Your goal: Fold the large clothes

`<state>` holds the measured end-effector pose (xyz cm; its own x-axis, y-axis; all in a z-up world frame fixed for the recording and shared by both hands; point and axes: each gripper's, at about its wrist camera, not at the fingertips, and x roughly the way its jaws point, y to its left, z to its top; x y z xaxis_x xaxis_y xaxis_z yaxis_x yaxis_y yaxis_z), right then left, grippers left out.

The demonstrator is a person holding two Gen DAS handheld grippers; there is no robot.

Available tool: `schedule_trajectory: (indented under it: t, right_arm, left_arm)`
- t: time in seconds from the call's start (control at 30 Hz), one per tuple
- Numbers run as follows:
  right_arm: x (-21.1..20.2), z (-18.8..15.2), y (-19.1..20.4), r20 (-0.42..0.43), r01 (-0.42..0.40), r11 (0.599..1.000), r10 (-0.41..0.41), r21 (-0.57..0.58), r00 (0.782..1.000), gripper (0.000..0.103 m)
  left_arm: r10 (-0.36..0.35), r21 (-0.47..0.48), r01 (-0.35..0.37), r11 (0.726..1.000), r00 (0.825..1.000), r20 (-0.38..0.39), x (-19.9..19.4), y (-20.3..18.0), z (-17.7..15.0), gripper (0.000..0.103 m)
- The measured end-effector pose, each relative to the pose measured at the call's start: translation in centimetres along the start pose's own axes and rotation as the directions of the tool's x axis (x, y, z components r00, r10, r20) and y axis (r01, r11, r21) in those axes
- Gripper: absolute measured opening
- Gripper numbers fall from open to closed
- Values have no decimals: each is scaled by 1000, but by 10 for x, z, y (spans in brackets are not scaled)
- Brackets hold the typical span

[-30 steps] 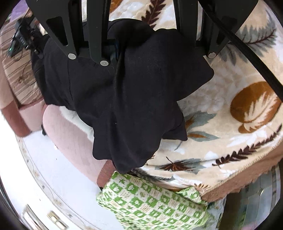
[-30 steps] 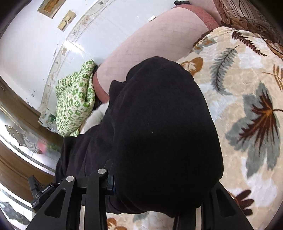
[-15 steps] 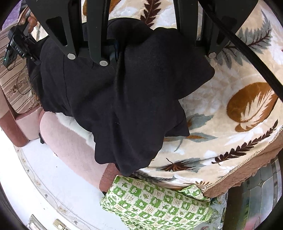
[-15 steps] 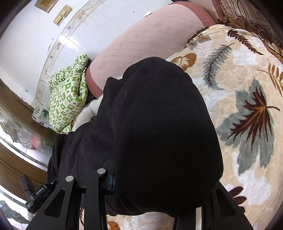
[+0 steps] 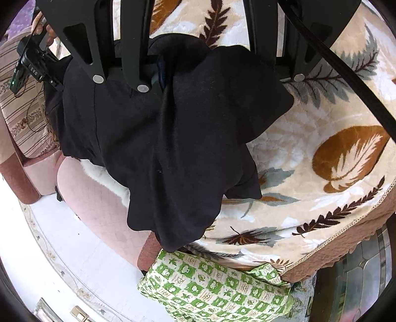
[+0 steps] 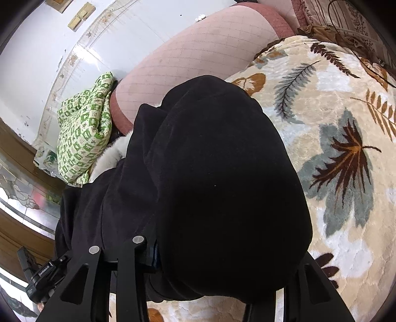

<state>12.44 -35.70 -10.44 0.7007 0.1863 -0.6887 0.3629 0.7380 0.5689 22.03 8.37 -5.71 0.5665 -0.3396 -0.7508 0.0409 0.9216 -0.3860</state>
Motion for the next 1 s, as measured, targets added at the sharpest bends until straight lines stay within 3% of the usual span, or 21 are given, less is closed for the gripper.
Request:
schedule_trajectory:
  t: [0.13, 0.43, 0.7, 0.87, 1.0]
  right_arm:
    - [3, 0, -5, -19, 10, 999, -9, 40, 1000, 54]
    - [-2, 0, -12, -37, 22, 996, -18, 90, 999, 62]
    - [-9, 0, -17, -36, 33, 991, -28, 133, 999, 64]
    - [-27, -1, -14, 36, 111, 985, -116, 129, 993, 70]
    - [-40, 1, -14, 79, 100, 986, -111, 135, 991, 70]
  left_arm:
    - [27, 26, -28, 999, 1000, 5, -4, -3, -3, 39]
    - [156, 153, -168, 974, 984, 88, -19, -21, -15, 41]
    - [176, 160, -190, 969, 980, 95, -22, -21, -17, 41]
    - [185, 173, -201, 964, 977, 106, -23, -23, -19, 40]
    - [206, 183, -224, 957, 972, 113, -23, -25, -21, 40]
